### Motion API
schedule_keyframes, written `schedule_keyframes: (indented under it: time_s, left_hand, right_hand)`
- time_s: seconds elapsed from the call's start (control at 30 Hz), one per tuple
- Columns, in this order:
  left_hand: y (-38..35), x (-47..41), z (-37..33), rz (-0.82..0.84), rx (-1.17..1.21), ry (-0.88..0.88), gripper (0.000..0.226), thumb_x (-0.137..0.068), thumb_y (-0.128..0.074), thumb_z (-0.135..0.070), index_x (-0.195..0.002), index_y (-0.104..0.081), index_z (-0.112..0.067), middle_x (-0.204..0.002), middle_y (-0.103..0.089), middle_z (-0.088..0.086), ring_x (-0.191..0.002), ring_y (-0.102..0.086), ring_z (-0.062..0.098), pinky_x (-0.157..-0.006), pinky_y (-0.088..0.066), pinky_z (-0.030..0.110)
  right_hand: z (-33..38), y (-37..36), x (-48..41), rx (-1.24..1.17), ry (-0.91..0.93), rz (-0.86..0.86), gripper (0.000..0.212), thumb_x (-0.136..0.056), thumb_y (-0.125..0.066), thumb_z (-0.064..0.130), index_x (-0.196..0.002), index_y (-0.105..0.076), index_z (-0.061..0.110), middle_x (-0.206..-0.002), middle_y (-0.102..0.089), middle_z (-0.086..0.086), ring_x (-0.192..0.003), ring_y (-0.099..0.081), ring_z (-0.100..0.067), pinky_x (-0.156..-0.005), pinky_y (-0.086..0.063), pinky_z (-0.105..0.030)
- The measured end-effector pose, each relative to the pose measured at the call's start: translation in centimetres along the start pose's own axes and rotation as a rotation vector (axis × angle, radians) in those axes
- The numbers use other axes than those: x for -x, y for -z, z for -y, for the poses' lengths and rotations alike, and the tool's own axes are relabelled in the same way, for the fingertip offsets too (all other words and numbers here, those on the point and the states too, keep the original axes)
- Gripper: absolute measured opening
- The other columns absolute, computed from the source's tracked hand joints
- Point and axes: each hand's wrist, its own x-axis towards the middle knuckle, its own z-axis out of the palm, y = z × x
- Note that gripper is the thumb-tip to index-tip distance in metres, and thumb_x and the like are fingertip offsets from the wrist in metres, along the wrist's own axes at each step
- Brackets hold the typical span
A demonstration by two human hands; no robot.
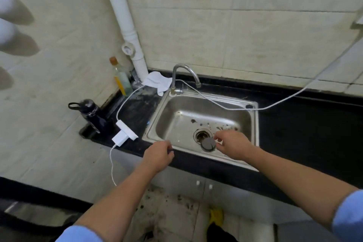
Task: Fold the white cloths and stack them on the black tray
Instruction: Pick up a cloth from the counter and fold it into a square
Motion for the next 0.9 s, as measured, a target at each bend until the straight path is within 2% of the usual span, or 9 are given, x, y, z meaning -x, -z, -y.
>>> schedule_keyframes:
  time_s: [0.1,0.23,0.5,0.7,0.9]
  left_hand:
    - [1.0,-3.6,1.4,-0.016,-0.005,0.049,0.021,-0.086,-0.054,-0.032,-0.102,-0.063,-0.021,-0.1,-0.068,0.003,-0.098,-0.062,0.026,-0.075,-0.048,0.033]
    - [3.4,-8.8,3.4,-0.032,-0.023,0.125,0.021,-0.086,-0.054,-0.032,-0.102,-0.064,-0.023,-0.097,-0.07,0.004,-0.096,-0.063,0.026,-0.074,-0.049,0.034]
    - [4.4,-17.0,6.5,0.041,0.01,0.204,0.023,-0.088,-0.054,-0.033,-0.105,-0.063,-0.021,-0.099,-0.069,0.002,-0.096,-0.062,0.025,-0.077,-0.051,0.033]
    - [5.3,-26.2,9.7,0.085,0.028,0.106,0.018,-0.086,-0.056,-0.032,-0.095,-0.063,-0.017,-0.093,-0.066,0.005,-0.087,-0.062,0.025,-0.071,-0.051,0.035]
    - [4.9,-38.7,14.0,0.081,0.025,-0.045,0.023,-0.087,-0.059,-0.02,-0.105,-0.06,-0.006,-0.107,-0.058,0.017,-0.097,-0.058,0.035,-0.079,-0.046,0.038]
  right_hand:
    - [-0.6,0.0,-5.7,-0.027,0.041,0.024,0.022,-0.089,-0.05,0.038,-0.104,-0.06,0.026,-0.104,-0.065,0.004,-0.093,-0.06,-0.019,-0.075,-0.05,-0.034]
    - [-0.8,0.5,-13.6,-0.064,0.091,0.065,0.034,-0.092,-0.05,0.039,-0.123,-0.057,0.026,-0.121,-0.061,0.003,-0.107,-0.059,-0.019,-0.087,-0.048,-0.033]
    - [0.0,-0.9,-23.1,-0.11,0.169,0.156,0.037,-0.093,-0.048,0.042,-0.126,-0.056,0.026,-0.125,-0.059,0.002,-0.109,-0.058,-0.018,-0.087,-0.045,-0.031]
    - [0.4,-2.4,-27.4,-0.121,0.1,0.182,0.036,-0.094,-0.049,0.042,-0.126,-0.054,0.027,-0.124,-0.058,0.003,-0.105,-0.057,-0.016,-0.086,-0.043,-0.029]
    - [0.7,-5.1,-30.1,-0.173,-0.103,0.209,0.035,-0.095,-0.047,0.044,-0.126,-0.054,0.031,-0.124,-0.058,0.007,-0.105,-0.057,-0.012,-0.091,-0.044,-0.027]
